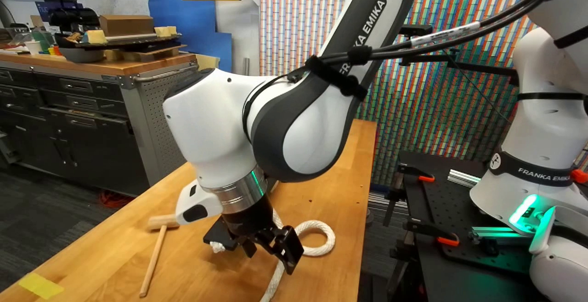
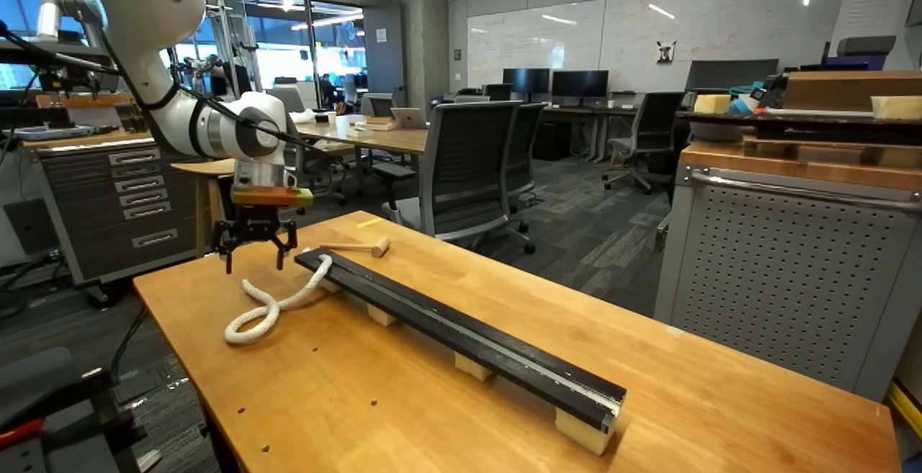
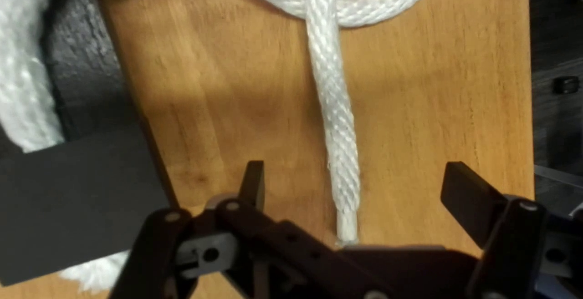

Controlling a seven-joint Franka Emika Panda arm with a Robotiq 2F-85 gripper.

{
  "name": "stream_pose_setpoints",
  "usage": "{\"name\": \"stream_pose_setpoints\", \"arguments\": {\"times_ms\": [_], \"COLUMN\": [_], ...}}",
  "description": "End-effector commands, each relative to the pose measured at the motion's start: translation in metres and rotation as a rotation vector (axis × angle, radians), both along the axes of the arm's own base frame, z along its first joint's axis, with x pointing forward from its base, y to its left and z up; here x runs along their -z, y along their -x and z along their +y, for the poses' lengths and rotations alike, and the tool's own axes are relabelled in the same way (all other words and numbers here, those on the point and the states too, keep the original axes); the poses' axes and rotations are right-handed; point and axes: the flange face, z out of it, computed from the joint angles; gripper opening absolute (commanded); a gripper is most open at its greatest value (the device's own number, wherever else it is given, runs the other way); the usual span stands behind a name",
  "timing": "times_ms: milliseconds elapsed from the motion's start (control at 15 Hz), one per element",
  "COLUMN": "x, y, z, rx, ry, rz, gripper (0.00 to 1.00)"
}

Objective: Put the white string along the center of the black strip

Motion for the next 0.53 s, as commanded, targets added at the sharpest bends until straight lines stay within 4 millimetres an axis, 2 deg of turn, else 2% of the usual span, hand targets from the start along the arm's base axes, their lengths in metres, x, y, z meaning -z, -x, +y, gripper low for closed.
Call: {"name": "stream_pose_setpoints", "arguments": {"times_ms": [0, 467], "x": [0.008, 0.017], "y": [-0.011, 0.0], "z": [0.003, 0.002], "rx": [-0.012, 0.021], "ry": [-0.024, -0.014], "rz": [-0.027, -0.035], "gripper": [1.0, 1.0]}}
